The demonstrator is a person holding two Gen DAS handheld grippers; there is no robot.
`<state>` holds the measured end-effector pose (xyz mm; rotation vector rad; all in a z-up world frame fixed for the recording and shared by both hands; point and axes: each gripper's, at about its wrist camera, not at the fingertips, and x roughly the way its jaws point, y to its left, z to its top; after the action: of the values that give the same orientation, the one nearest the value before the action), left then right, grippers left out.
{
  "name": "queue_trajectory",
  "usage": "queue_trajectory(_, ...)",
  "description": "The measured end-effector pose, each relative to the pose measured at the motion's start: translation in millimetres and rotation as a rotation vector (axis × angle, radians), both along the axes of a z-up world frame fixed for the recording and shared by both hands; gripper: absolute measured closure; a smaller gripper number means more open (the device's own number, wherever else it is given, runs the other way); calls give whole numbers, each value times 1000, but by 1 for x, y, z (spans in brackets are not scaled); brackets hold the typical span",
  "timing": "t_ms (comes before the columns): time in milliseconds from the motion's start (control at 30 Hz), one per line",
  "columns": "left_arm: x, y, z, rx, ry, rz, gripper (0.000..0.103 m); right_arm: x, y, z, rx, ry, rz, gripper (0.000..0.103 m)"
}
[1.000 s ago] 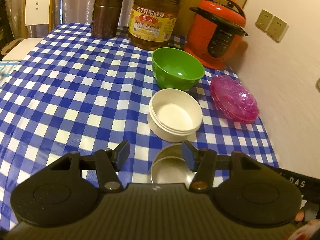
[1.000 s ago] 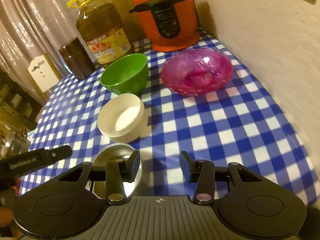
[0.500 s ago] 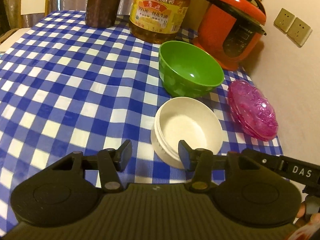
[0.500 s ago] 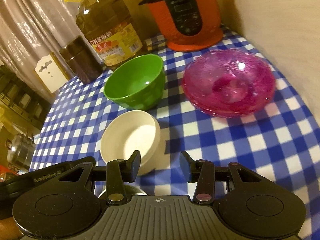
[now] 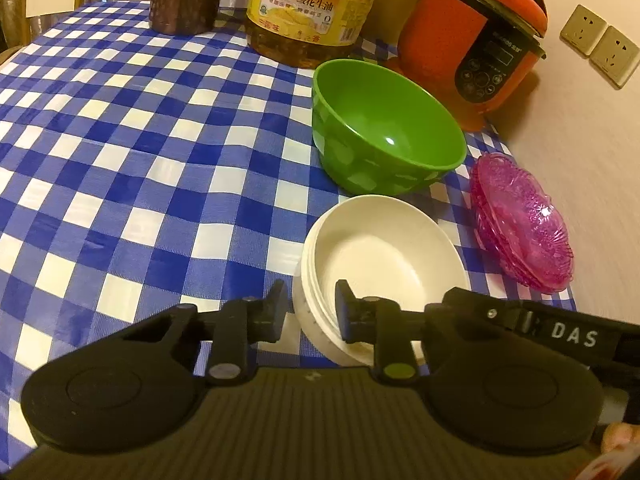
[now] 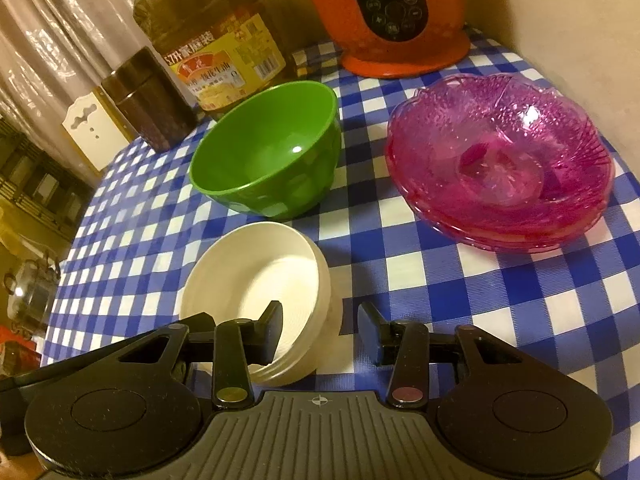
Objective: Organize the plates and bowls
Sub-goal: 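Grip the cream-white bowl rim with both grippers, then carry the cream-white bowl with both grippers and lower it into the green bowl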
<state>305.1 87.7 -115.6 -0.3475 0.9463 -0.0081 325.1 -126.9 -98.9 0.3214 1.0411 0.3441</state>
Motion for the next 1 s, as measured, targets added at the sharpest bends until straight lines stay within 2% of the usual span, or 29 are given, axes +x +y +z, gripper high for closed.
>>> queue_trajectory(100,3,-1,-1,9,-1,-7,84,2,1,-4,0,12,-1,78)
queue_trajectory(267,5,-4,-1,12,-8,-16,89,3,5,-4,9,10,-1,87)
queue_trajectory(700,-8,-5,14,10,-12,-11,89,-6,1,9,25,-6,-24,89)
queue_trajectory(1000,-15,-7,50,-2,-66,-13,89,-15,-5,43,41,-60,-35,89)
